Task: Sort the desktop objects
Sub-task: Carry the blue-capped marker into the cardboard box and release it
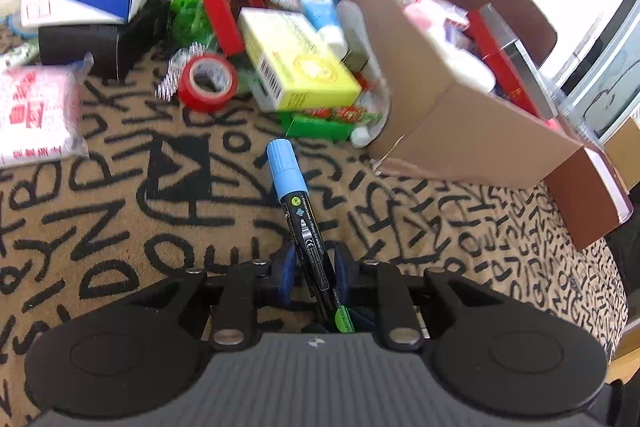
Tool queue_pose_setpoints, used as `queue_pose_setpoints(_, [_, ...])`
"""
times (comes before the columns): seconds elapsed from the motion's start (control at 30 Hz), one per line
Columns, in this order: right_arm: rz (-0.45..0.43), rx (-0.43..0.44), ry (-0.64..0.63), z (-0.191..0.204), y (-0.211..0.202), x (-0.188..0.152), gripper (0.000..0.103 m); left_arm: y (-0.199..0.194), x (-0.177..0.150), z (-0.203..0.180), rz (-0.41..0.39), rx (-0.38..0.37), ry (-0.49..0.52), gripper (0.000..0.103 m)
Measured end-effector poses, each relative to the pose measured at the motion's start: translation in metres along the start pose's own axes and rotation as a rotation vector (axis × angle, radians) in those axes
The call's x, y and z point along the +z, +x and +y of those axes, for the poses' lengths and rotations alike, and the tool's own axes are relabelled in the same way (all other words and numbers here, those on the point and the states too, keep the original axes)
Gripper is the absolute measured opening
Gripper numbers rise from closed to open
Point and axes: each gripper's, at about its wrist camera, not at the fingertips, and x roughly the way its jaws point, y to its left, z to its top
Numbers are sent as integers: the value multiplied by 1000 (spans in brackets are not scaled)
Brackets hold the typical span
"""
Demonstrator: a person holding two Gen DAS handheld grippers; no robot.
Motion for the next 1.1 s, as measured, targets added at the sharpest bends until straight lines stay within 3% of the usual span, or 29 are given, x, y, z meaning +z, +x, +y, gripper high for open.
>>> queue_pose_setpoints(0.3, [-199,-52,-9,-11,-47,29,17,-42,32,-50,-175,-25,112,20])
queue_pose_setpoints(0.57, [-355,-168,70,-53,-82,51,17,-43,68,-118,-252,-117,251,20])
queue_pose_setpoints(0.77, [-410,-276,117,-97,-95,59,17,-21,84,-171,-248,-204,313,20])
queue_pose_setpoints(1.1, [-425,-381,218,-183,-95,59,17,45,110,-242,-194,-292,419,20])
